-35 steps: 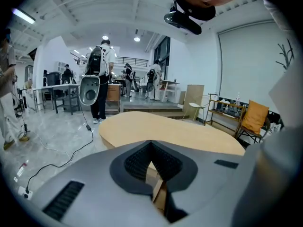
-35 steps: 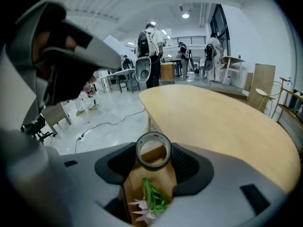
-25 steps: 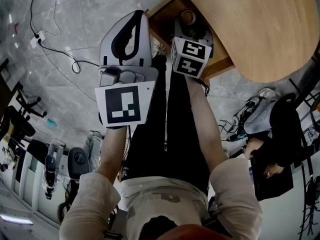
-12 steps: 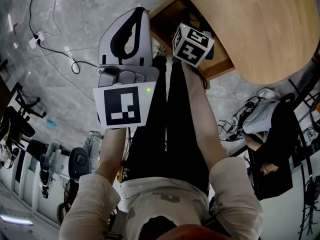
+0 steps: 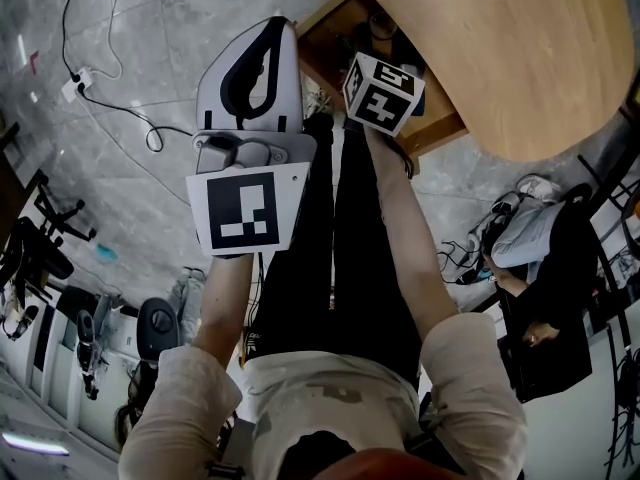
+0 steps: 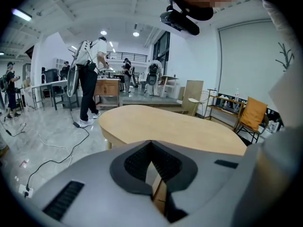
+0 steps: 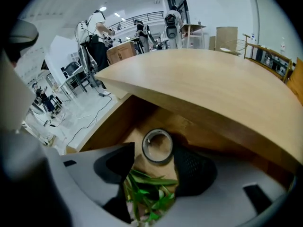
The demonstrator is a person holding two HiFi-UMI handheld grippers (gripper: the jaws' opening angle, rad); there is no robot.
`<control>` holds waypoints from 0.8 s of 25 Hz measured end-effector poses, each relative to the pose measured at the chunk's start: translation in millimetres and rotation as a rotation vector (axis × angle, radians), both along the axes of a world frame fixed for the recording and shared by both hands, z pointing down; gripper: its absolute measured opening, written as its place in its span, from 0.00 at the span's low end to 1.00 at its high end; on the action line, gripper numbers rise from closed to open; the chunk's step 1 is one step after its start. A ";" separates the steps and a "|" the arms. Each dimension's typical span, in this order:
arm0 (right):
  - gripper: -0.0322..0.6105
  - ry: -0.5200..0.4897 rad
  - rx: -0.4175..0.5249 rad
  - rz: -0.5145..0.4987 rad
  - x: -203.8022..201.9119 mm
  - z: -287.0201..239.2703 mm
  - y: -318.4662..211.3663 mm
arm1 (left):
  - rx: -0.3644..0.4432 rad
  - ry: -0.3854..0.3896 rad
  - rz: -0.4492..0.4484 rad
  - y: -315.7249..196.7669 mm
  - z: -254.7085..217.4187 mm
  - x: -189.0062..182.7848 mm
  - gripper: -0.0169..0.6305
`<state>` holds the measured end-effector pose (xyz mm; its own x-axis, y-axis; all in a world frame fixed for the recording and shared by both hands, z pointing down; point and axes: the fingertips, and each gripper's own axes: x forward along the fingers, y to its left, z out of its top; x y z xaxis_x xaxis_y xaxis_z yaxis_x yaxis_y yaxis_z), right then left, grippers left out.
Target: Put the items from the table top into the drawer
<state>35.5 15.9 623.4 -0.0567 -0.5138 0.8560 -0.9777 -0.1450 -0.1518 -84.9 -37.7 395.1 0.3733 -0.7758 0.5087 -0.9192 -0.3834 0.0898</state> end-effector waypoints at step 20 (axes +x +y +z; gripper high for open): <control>0.06 -0.011 0.473 -0.060 8.2 -388.6 -86.5 | 0.239 0.037 -0.107 -27.4 -262.7 -7.5 0.04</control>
